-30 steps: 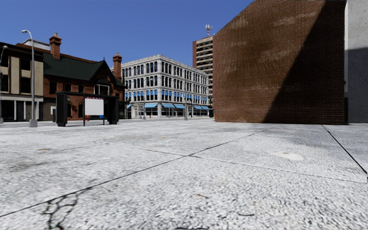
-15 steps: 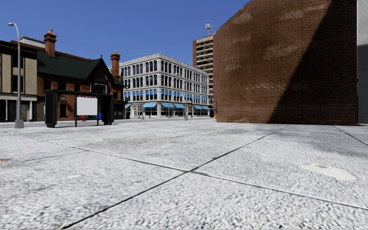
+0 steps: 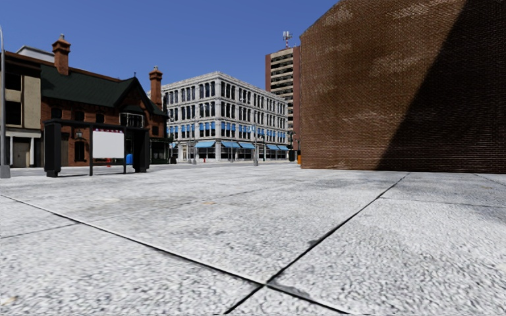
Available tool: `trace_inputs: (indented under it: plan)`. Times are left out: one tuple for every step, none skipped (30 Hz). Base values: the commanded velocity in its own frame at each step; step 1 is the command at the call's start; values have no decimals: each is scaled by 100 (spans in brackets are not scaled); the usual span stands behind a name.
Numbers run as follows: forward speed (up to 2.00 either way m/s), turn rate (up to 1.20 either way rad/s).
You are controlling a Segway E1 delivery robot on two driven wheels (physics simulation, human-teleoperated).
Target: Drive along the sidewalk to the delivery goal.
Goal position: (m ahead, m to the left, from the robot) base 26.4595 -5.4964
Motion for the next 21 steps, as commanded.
trace_inputs:
  plan:
    - [200, 0]
    - [200, 0]
    - [200, 0]
    - [200, 0]
    - [200, 0]
    - [200, 0]
    - [200, 0]
    - [200, 0]
    - [200, 0]
    - [200, 0]
    - [200, 0]
    - [200, 0]
    - [200, 0]
    - [200, 0]
    - [200, 0]
    - [200, 0]
    - [200, 0]
    - [200, 0]
    - [200, 0]
    - [200, 0]
    - [200, 0]
